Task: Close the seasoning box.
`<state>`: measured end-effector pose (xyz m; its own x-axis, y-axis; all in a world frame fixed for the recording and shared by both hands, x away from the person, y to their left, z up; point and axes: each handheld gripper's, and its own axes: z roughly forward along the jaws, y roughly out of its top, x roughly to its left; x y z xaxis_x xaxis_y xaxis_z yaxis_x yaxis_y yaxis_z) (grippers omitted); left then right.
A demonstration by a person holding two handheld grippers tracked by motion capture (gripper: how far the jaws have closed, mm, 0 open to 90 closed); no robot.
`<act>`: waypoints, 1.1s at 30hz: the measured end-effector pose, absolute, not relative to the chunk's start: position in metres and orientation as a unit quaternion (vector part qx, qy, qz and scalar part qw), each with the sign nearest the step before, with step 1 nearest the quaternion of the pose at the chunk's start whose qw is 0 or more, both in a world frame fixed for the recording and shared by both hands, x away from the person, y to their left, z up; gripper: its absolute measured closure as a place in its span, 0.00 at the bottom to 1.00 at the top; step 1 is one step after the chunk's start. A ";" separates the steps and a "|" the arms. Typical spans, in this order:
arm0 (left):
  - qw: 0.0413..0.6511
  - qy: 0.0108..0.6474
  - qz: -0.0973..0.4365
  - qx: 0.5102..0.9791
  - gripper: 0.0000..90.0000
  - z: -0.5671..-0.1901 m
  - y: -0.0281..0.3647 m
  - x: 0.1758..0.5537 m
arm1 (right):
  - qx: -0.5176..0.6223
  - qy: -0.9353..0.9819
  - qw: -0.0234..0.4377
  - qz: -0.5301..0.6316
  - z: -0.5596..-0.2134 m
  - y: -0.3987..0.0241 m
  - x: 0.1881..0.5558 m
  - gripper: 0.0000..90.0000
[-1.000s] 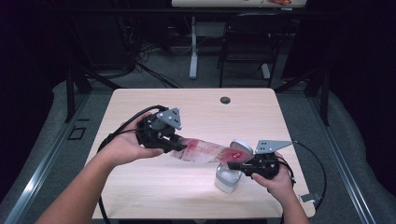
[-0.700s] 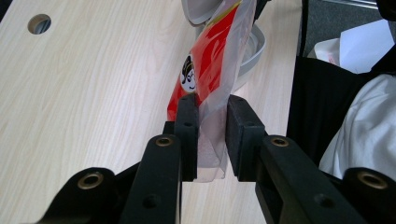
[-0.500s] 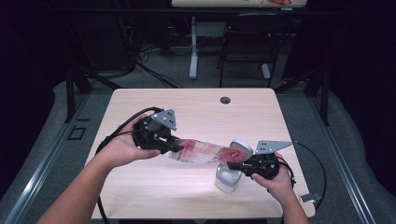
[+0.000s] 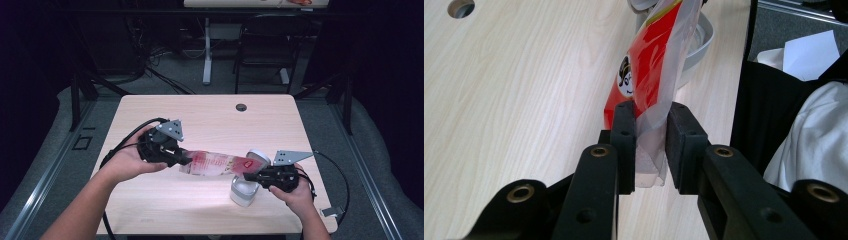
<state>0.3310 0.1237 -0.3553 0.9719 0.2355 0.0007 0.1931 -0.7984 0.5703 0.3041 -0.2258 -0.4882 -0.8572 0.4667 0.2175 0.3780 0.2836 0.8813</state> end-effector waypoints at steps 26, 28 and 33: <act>0.299 0.139 0.022 0.944 0.83 -0.383 0.139 0.333 | 0.251 0.803 0.066 0.537 -0.476 -0.222 0.298 1.00; 0.302 0.141 0.020 0.943 0.83 -0.386 0.141 0.333 | 0.250 0.804 0.067 0.535 -0.475 -0.221 0.297 1.00; 0.305 0.148 0.017 0.941 0.83 -0.392 0.145 0.333 | 0.247 0.805 0.070 0.534 -0.474 -0.219 0.297 1.00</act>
<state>0.3331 0.1451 -0.3925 0.9554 0.2892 -0.0591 0.2689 -0.7699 0.5788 0.2967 -0.2192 -0.4736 -0.8684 0.4725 0.1504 0.3223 0.3074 0.8953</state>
